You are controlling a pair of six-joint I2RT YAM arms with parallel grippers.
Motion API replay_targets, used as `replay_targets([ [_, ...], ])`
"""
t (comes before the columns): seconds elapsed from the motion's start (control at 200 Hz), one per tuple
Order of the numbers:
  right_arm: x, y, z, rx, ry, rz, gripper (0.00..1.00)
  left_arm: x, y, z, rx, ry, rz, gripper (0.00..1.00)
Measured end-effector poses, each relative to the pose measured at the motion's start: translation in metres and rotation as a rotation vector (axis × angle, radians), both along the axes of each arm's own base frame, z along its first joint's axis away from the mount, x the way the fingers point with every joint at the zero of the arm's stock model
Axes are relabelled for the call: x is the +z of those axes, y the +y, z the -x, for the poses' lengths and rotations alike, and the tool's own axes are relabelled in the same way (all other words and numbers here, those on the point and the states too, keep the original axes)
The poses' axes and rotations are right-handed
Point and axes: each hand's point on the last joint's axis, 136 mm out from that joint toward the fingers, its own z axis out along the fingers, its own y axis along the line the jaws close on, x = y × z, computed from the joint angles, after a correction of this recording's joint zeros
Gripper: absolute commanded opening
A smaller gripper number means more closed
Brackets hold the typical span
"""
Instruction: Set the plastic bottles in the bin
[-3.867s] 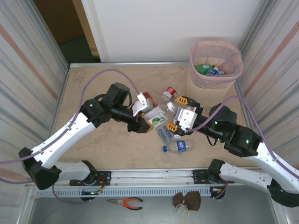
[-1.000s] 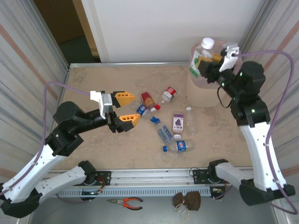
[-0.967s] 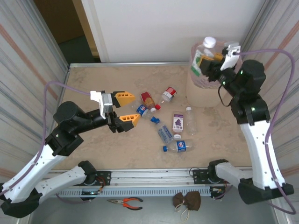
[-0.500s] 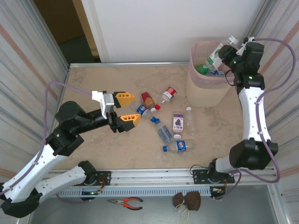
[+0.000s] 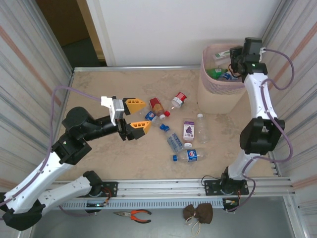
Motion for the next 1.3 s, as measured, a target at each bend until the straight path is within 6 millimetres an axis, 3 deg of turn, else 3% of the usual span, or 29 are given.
replay_targets([
  [0.255, -0.031, 0.015, -0.024, -0.046, 0.075, -0.103, 0.21, -0.004, -0.001, -0.001, -0.003, 0.019, 0.001, 0.73],
  [0.641, -0.098, 0.004, -0.023, -0.144, 0.254, -0.140, 0.34, -0.010, -0.002, -0.002, -0.003, 0.038, -0.005, 0.73],
  [0.726, -0.098, 0.003, -0.023, -0.154, 0.255, -0.153, 0.49, -0.011, -0.003, -0.003, -0.003, 0.040, -0.007, 0.73],
  [0.872, -0.094, -0.004, -0.021, -0.176, 0.258, -0.152, 0.63, -0.011, -0.003, -0.003, -0.004, 0.047, -0.005, 0.73],
  [1.157, -0.082, -0.009, -0.005, -0.190, 0.281, -0.144, 0.68, -0.011, -0.003, -0.003, -0.003, 0.051, -0.004, 0.73],
  [1.303, -0.050, -0.018, 0.012, -0.198, 0.241, -0.127, 0.68, -0.011, -0.002, -0.004, 0.005, 0.052, -0.003, 0.73],
])
